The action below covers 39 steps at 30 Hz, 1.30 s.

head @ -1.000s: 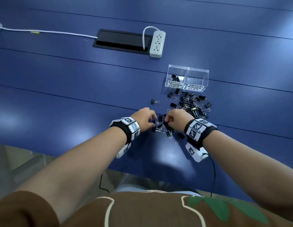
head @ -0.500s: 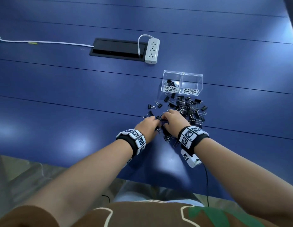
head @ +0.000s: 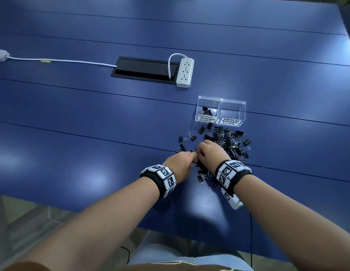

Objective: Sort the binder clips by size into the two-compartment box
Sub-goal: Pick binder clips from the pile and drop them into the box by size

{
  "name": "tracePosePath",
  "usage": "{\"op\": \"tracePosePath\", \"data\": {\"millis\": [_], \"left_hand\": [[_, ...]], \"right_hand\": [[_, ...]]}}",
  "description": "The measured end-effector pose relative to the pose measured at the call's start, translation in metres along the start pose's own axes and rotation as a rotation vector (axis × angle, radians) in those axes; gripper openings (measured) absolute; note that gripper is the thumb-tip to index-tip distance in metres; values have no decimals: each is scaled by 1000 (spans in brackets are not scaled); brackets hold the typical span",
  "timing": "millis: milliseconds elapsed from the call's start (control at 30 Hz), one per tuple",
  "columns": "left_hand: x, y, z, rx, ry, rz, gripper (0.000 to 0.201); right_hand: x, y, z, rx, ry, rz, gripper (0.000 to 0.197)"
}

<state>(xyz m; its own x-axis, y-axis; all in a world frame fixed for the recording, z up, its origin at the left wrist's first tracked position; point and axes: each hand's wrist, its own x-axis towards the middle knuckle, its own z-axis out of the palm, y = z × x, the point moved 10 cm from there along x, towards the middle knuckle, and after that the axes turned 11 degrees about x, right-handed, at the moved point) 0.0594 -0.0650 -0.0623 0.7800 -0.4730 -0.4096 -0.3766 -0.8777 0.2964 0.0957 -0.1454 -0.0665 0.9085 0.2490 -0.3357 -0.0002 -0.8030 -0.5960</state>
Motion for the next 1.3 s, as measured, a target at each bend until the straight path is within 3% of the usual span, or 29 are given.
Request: {"op": "tracePosePath", "data": {"millis": [133, 267, 433, 500, 567, 667, 767, 1000, 1133, 1300], "left_hand": [[7, 9, 3, 70, 27, 62, 37], [11, 9, 11, 132, -10, 65, 47], [14, 12, 11, 175, 13, 55, 26], [16, 14, 12, 183, -10, 72, 25], [17, 15, 13, 179, -33, 95, 28], [16, 17, 11, 165, -16, 114, 30], [14, 16, 9, 122, -6, 109, 25], [7, -26, -49, -241, 255, -105, 7], [24, -48, -91, -437, 365, -252, 7], [75, -33, -133, -447, 407, -273, 8]], "right_hand": [[-3, 11, -10, 63, 11, 40, 22], [-5, 25, -25, 163, 78, 95, 14], [1, 30, -35, 145, 82, 166, 9], [6, 21, -42, 180, 132, 136, 3], [15, 6, -47, 197, 167, 65, 12], [37, -16, -39, 160, 105, -13, 25], [55, -24, -22, 62, -3, -24, 24], [56, -17, -9, -38, -85, 6, 14], [44, -7, -14, 73, -68, 49, 14], [30, 14, -34, 293, 51, 149, 9]]}}
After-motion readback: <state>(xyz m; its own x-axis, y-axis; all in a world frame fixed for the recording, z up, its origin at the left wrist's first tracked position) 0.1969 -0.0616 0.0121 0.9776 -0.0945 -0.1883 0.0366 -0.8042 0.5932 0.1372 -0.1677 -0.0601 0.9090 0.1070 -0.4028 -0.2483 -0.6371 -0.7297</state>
